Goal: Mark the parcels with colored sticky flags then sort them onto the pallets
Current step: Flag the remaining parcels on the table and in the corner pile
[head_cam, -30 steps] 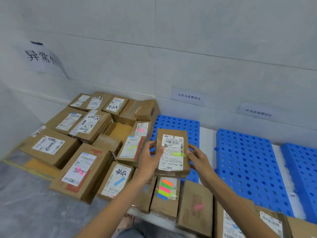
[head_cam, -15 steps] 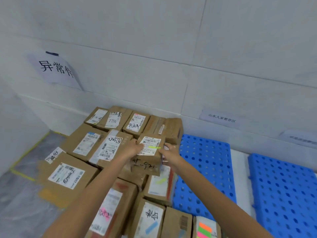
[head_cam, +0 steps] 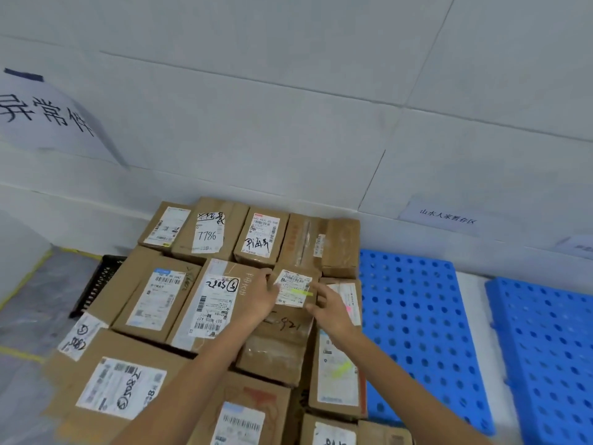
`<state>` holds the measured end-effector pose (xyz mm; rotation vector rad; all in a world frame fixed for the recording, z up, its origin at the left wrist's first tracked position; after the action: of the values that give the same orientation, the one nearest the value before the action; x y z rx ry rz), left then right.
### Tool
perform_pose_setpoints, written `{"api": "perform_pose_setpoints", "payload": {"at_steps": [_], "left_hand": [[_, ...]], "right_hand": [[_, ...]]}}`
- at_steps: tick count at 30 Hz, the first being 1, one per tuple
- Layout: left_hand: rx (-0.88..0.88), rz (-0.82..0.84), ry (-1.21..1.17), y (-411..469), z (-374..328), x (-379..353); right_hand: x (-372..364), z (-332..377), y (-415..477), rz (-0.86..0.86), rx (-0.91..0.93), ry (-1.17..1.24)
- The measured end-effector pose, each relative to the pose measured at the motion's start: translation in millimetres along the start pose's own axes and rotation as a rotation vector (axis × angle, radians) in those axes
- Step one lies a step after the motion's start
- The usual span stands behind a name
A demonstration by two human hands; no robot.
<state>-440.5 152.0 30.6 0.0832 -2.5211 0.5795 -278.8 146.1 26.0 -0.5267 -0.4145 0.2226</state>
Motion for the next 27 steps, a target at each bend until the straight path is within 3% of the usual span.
{"api": "perform_pose_setpoints", "payload": {"at_steps": [22,27], "left_hand": [[-0.287,-0.074,-0.136,-3,-12,24],[-0.203,-0.028,-0.097,7,-9,19]], "right_hand": [[11,30,-51,-0.156,0.359,0.187],[6,19,-34,-0.176,0.314,0.064]]}}
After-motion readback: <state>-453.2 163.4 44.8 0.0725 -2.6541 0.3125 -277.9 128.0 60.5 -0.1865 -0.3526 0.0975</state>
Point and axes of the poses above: each hand's wrist, its own y-axis towards the middle knuckle, its own x-axis out of the back of the hand, z = x × y, the point moved 6 cm from there along y, towards the middle knuckle, and after that the axes turned 3 degrees about -x, right-handed, at the moved point
